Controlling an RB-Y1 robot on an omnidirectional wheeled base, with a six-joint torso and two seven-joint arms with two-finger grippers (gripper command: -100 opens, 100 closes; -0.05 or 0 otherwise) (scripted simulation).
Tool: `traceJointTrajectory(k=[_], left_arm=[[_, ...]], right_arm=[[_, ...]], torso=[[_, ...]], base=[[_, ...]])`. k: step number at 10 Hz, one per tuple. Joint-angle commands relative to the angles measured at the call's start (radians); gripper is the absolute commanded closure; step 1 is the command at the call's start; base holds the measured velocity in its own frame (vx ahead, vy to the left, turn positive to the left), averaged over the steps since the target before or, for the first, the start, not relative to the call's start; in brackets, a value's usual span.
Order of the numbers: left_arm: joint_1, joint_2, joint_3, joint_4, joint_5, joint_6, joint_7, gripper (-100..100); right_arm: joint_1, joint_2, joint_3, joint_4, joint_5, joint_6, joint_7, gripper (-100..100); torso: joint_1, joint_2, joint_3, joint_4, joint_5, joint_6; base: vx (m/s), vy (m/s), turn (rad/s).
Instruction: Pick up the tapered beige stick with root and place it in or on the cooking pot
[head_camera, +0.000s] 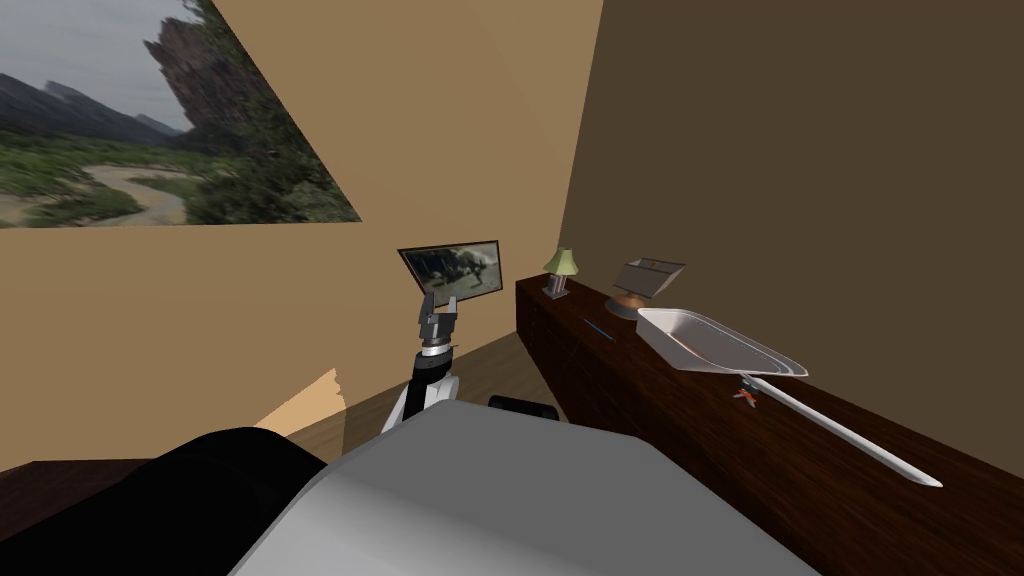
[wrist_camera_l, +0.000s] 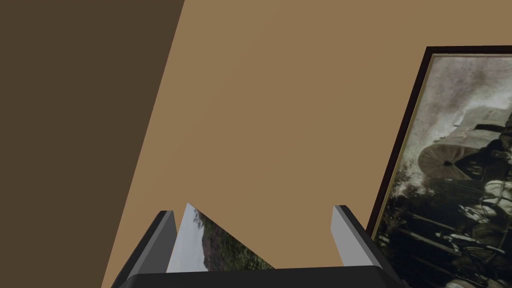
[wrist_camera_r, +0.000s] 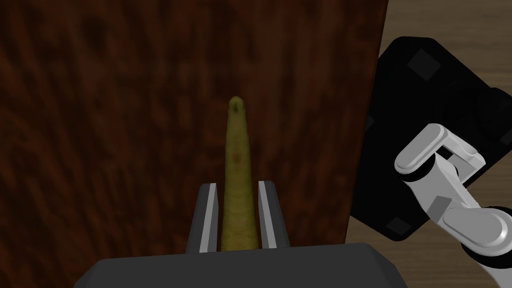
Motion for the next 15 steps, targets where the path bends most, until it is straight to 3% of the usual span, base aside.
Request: traceJointTrajectory(k=[1, 2, 3, 5, 6, 9, 11, 12, 13, 15], left_arm=[[0.000, 0.000, 0.000, 0.000, 0.000, 0.000, 0.000, 0], [0.000, 0.000, 0.000, 0.000, 0.000, 0.000, 0.000, 0], [0.000, 0.000, 0.000, 0.000, 0.000, 0.000, 0.000, 0], [0.000, 0.000, 0.000, 0.000, 0.000, 0.000, 0.000, 0], [0.000, 0.000, 0.000, 0.000, 0.000, 0.000, 0.000, 0], [0.000, 0.000, 0.000, 0.000, 0.000, 0.000, 0.000, 0], [0.000, 0.000, 0.000, 0.000, 0.000, 0.000, 0.000, 0], [0.000, 0.000, 0.000, 0.000, 0.000, 0.000, 0.000, 0], [0.000, 0.000, 0.000, 0.000, 0.000, 0.000, 0.000, 0], [0.000, 0.000, 0.000, 0.000, 0.000, 0.000, 0.000, 0]], right_arm=[[-0.003, -0.033, -0.010, 0.021, -0.004, -0.015, -0.006, 100], [-0.005, -0.049, -0.016, 0.031, -0.007, -0.023, -0.010, 100], [0.035, -0.049, -0.016, 0.031, -0.021, -0.023, -0.010, 100], [0.004, -0.049, -0.016, 0.031, -0.007, -0.023, -0.010, 100], [-0.009, -0.089, -0.029, 0.055, -0.013, -0.042, -0.018, 100], [-0.009, -0.089, -0.029, 0.055, -0.013, -0.042, -0.018, 100], [-0.014, -0.137, -0.046, 0.084, -0.022, -0.066, -0.029, 100], [-0.058, -0.131, -0.046, 0.084, 0.055, -0.066, -0.038, 100], [-0.083, -0.137, -0.046, 0.084, 0.088, -0.066, -0.048, 100], [-0.025, -0.137, -0.046, 0.084, 0.028, -0.066, -0.029, 100]], torso=[[0.000, 0.000, 0.000, 0.000, 0.000, 0.000], [0.001, 0.001, 0.000, 0.000, 0.001, -0.001], [0.002, 0.002, 0.001, 0.001, 0.001, -0.001], [0.000, 0.002, 0.001, 0.000, 0.000, 0.001], [0.000, 0.000, 0.000, 0.000, 0.000, -0.001], [0.001, 0.001, 0.000, 0.000, 0.000, -0.001], [0.001, 0.000, 0.000, 0.000, 0.001, -0.001], [0.001, 0.001, 0.001, 0.001, 0.001, -0.002], [0.002, 0.001, 0.001, 0.001, 0.001, -0.001], [0.001, 0.000, 0.000, 0.000, 0.000, -0.001]], base=[[-0.036, 0.017, -0.033], [-0.063, 0.022, -0.015], [-0.041, 0.016, 0.017], [-0.007, 0.001, -0.016], [-0.027, 0.014, -0.025], [-0.022, 0.006, 0.005], [-0.029, 0.011, -0.027], [-0.037, 0.013, 0.006], [-0.018, 0.005, -0.004], [0.002, 0.000, 0.009]])
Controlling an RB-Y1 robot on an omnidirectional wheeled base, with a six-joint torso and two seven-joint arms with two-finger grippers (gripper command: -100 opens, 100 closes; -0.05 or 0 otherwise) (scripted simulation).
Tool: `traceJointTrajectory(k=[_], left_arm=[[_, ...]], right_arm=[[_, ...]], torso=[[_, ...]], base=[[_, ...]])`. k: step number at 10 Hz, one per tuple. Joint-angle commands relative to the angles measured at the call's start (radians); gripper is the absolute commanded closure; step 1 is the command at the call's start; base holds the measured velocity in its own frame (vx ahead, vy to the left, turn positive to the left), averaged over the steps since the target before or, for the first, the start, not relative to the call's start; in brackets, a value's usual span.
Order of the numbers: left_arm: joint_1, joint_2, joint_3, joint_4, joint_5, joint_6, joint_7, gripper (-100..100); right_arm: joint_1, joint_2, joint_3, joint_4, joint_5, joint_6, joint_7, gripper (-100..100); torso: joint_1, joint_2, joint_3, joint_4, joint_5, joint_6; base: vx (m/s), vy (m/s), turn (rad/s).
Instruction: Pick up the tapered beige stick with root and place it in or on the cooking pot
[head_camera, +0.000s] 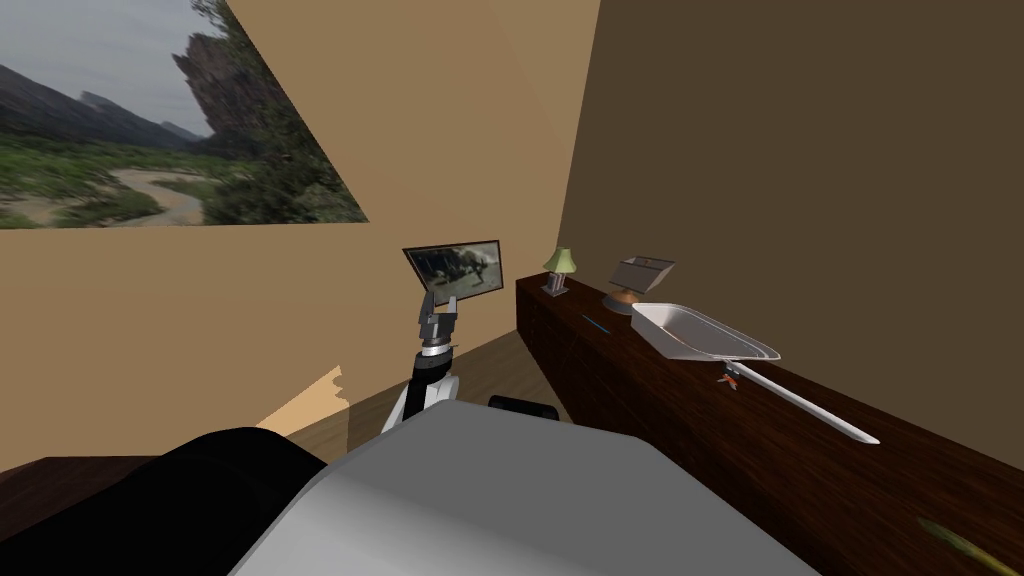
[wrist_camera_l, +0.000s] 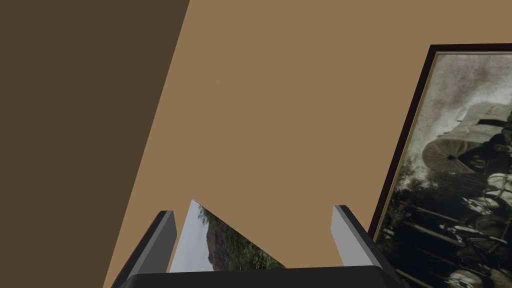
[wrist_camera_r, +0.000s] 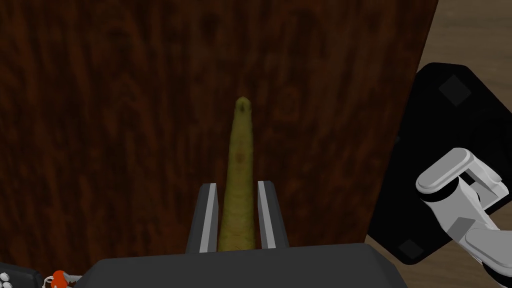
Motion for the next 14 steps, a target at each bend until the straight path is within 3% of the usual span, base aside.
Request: traceJointTrajectory(k=[1, 3, 4, 8, 10, 11, 13, 14], left_arm=[[0.000, 0.000, 0.000, 0.000, 0.000, 0.000, 0.000, 0], [0.000, 0.000, 0.000, 0.000, 0.000, 0.000, 0.000, 0], [0.000, 0.000, 0.000, 0.000, 0.000, 0.000, 0.000, 0], [0.000, 0.000, 0.000, 0.000, 0.000, 0.000, 0.000, 0], [0.000, 0.000, 0.000, 0.000, 0.000, 0.000, 0.000, 0], [0.000, 0.000, 0.000, 0.000, 0.000, 0.000, 0.000, 0], [0.000, 0.000, 0.000, 0.000, 0.000, 0.000, 0.000, 0], [0.000, 0.000, 0.000, 0.000, 0.000, 0.000, 0.000, 0]], right_arm=[[0.003, -0.001, -0.027, 0.020, -0.007, -0.028, -0.031, 100], [0.000, -0.027, -0.036, 0.035, -0.012, -0.041, -0.037, 100], [0.000, -0.027, 0.032, 0.035, -0.080, -0.041, -0.029, 100], [0.000, -0.027, -0.036, 0.035, -0.012, -0.041, -0.037, 100], [-0.006, -0.078, -0.056, 0.064, -0.021, -0.069, -0.050, 100], [-0.049, -0.078, 0.036, 0.064, -0.030, -0.069, -0.050, 100], [-0.006, -0.078, -0.038, 0.064, -0.021, -0.069, -0.050, 100], [-0.013, -0.126, -0.075, 0.090, -0.030, -0.096, -0.063, 100]], torso=[[0.000, 0.000, 0.000, 0.000, 0.000, 0.000], [0.000, 0.001, 0.001, 0.001, 0.000, -0.001], [0.001, 0.001, 0.001, 0.001, 0.002, -0.001], [0.000, 0.000, 0.000, 0.000, 0.000, -0.001], [0.001, -0.001, 0.000, 0.000, 0.001, -0.002], [0.002, 0.000, 0.000, 0.001, 0.002, -0.002], [0.000, 0.002, 0.001, 0.001, 0.000, 0.001], [0.000, 0.001, 0.001, 0.001, 0.000, -0.001]], base=[[-0.018, 0.007, -0.038], [-0.030, 0.011, -0.009], [-0.026, 0.006, 0.022], [-0.004, 0.002, -0.009], [-0.026, 0.007, -0.017], [-0.034, 0.006, 0.027], [-0.012, 0.005, -0.023], [-0.041, 0.012, -0.022]])
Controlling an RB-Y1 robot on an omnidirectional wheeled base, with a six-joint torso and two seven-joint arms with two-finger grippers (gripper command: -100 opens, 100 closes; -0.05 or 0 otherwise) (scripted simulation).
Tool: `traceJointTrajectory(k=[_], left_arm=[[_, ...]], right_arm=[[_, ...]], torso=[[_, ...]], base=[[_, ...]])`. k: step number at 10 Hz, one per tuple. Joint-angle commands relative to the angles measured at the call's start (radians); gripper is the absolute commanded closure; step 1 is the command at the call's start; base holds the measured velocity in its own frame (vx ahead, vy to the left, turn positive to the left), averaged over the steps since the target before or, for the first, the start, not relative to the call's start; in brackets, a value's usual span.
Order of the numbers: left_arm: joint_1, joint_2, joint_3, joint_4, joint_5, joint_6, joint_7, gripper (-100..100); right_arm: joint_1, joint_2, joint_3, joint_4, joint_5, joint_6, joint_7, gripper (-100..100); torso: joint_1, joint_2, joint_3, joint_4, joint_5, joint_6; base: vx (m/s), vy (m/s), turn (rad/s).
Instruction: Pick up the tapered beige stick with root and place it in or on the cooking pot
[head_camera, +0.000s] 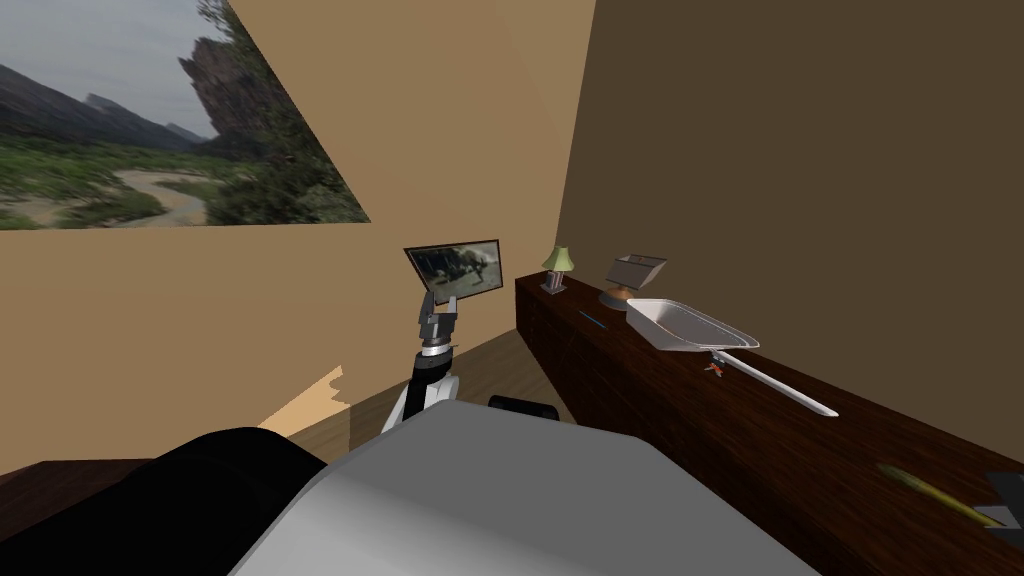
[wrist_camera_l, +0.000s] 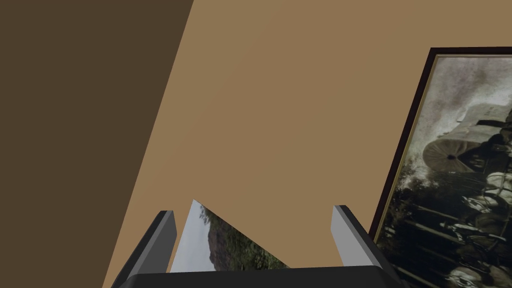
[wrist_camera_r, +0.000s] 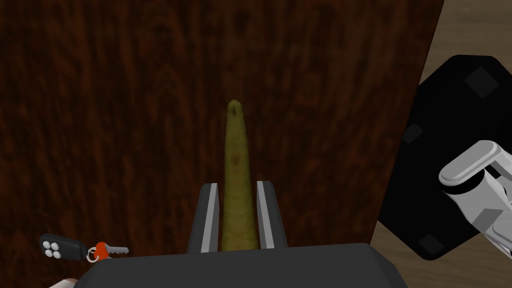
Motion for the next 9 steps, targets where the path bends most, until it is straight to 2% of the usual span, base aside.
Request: traceJointTrajectory(k=[1, 2, 3, 5, 6, 8, 9], left_arm=[[0.000, 0.000, 0.000, 0.000, 0.000, 0.000, 0.000, 0], [0.000, 0.000, 0.000, 0.000, 0.000, 0.000, 0.000, 0], [0.000, 0.000, 0.000, 0.000, 0.000, 0.000, 0.000, 0], [0.000, 0.000, 0.000, 0.000, 0.000, 0.000, 0.000, 0], [0.000, 0.000, 0.000, 0.000, 0.000, 0.000, 0.000, 0], [0.000, 0.000, 0.000, 0.000, 0.000, 0.000, 0.000, 0], [0.000, 0.000, 0.000, 0.000, 0.000, 0.000, 0.000, 0]], right_arm=[[-0.050, -0.043, 0.028, 0.007, -0.017, -0.016, -0.011, 100], [0.029, -0.043, -0.035, 0.007, -0.017, -0.016, -0.011, 100], [0.023, -0.043, -0.029, 0.007, -0.017, -0.016, -0.011, 100], [-0.051, -0.043, 0.028, 0.007, -0.017, -0.016, -0.011, 100], [-0.054, -0.065, 0.018, 0.019, -0.021, -0.030, -0.017, 100], [-0.054, -0.065, 0.018, 0.019, -0.021, -0.030, -0.017, 100], [-0.061, -0.105, 0.001, 0.040, -0.029, -0.054, -0.028, 100]], torso=[[0.000, 0.000, 0.000, 0.000, 0.000, 0.000], [0.001, -0.001, 0.000, 0.000, 0.000, -0.001], [0.000, -0.001, -0.001, 0.000, 0.000, 0.001], [-0.001, -0.001, -0.001, -0.001, -0.001, 0.002], [-0.001, -0.002, -0.001, -0.001, 0.000, 0.002], [0.000, -0.001, 0.000, 0.000, 0.000, 0.001], [0.000, -0.001, -0.001, 0.000, -0.001, 0.002]], base=[[-0.043, 0.012, -0.003], [-0.014, 0.005, 0.026], [0.000, 0.000, 0.000], [0.003, -0.001, -0.006], [-0.016, 0.001, -0.013], [-0.014, 0.002, 0.006], [-0.027, 0.010, -0.034]])
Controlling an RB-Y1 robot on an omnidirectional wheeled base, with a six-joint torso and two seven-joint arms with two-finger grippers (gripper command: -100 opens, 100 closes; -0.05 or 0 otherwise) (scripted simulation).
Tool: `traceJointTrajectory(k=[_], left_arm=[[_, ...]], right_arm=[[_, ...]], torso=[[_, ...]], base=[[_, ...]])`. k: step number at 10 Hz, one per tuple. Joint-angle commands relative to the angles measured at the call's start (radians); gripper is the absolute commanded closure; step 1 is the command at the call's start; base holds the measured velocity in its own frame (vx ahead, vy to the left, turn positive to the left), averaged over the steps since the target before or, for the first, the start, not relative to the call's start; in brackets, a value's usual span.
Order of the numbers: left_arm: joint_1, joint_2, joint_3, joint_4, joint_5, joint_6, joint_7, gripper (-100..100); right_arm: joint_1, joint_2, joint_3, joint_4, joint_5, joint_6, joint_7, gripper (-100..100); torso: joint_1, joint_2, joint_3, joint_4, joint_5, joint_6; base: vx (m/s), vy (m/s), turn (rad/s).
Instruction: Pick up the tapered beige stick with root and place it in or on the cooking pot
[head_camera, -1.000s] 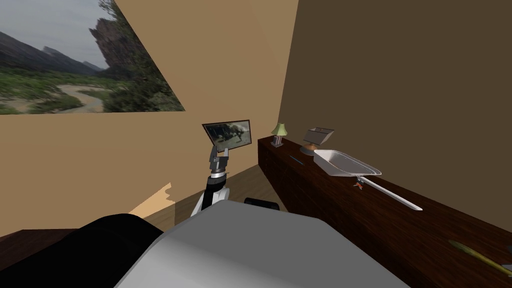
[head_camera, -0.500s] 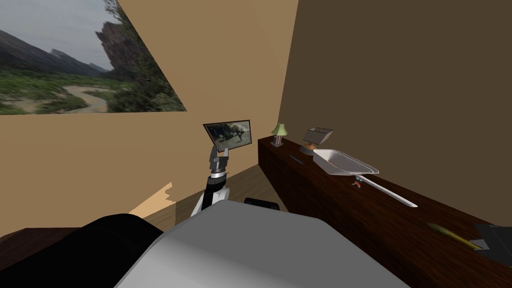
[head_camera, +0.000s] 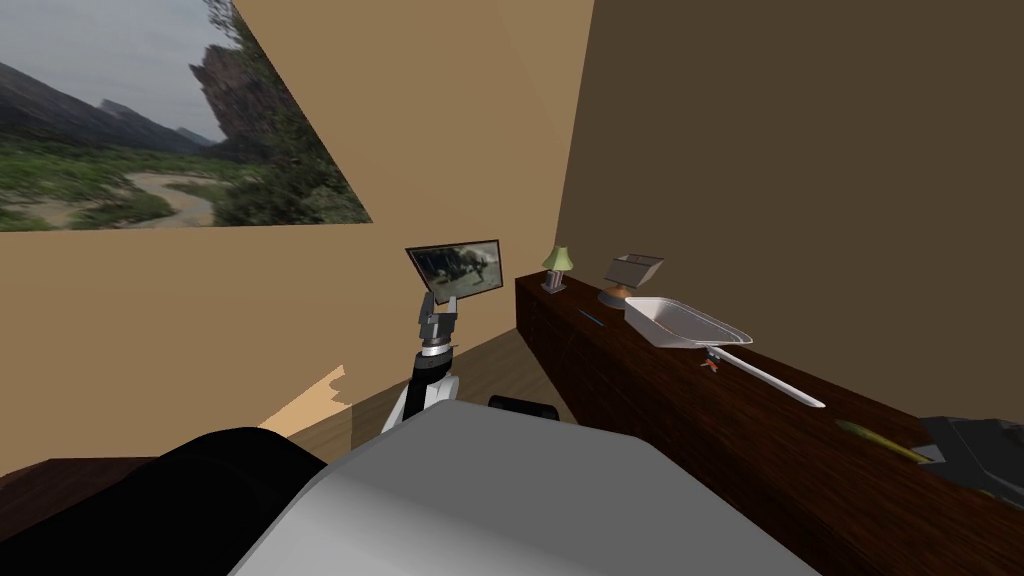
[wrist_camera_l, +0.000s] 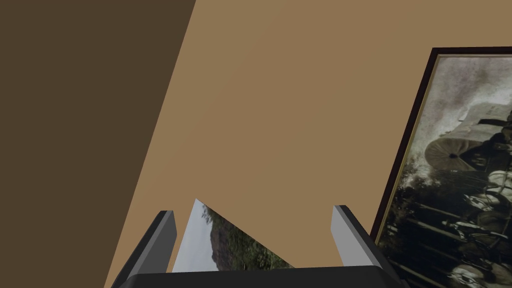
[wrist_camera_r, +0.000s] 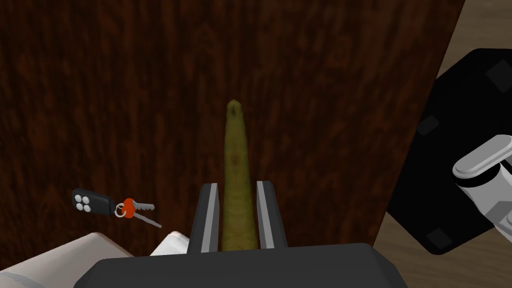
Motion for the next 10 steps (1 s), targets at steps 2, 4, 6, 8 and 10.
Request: traceJointTrajectory(k=[2, 4, 6, 8, 10], left_arm=[[0.000, 0.000, 0.000, 0.000, 0.000, 0.000, 0.000, 0], [0.000, 0.000, 0.000, 0.000, 0.000, 0.000, 0.000, 0], [0.000, 0.000, 0.000, 0.000, 0.000, 0.000, 0.000, 0], [0.000, 0.000, 0.000, 0.000, 0.000, 0.000, 0.000, 0], [0.000, 0.000, 0.000, 0.000, 0.000, 0.000, 0.000, 0]], right_arm=[[0.083, -0.017, -0.084, 0.030, -0.018, -0.013, 0.004, 100], [0.072, -0.064, -0.107, 0.054, -0.028, -0.045, -0.012, 100], [0.072, -0.064, -0.107, 0.054, -0.028, -0.045, -0.012, 100], [0.057, -0.106, -0.137, 0.075, -0.045, -0.082, -0.037, 100], [0.045, -0.131, -0.160, 0.088, -0.065, -0.111, -0.062, 100]], torso=[[0.000, 0.000, 0.000, 0.000, -0.001, 0.001], [-0.001, 0.000, 0.000, 0.000, -0.001, 0.001], [-0.001, 0.000, 0.000, 0.000, -0.001, 0.000], [-0.001, -0.001, -0.001, 0.000, -0.001, 0.000], [-0.002, -0.006, -0.003, -0.001, -0.001, 0.000]], base=[[-0.020, 0.005, 0.007], [-0.021, 0.000, -0.017], [-0.015, -0.001, 0.013], [0.011, -0.014, -0.016], [0.069, -0.038, -0.004]])
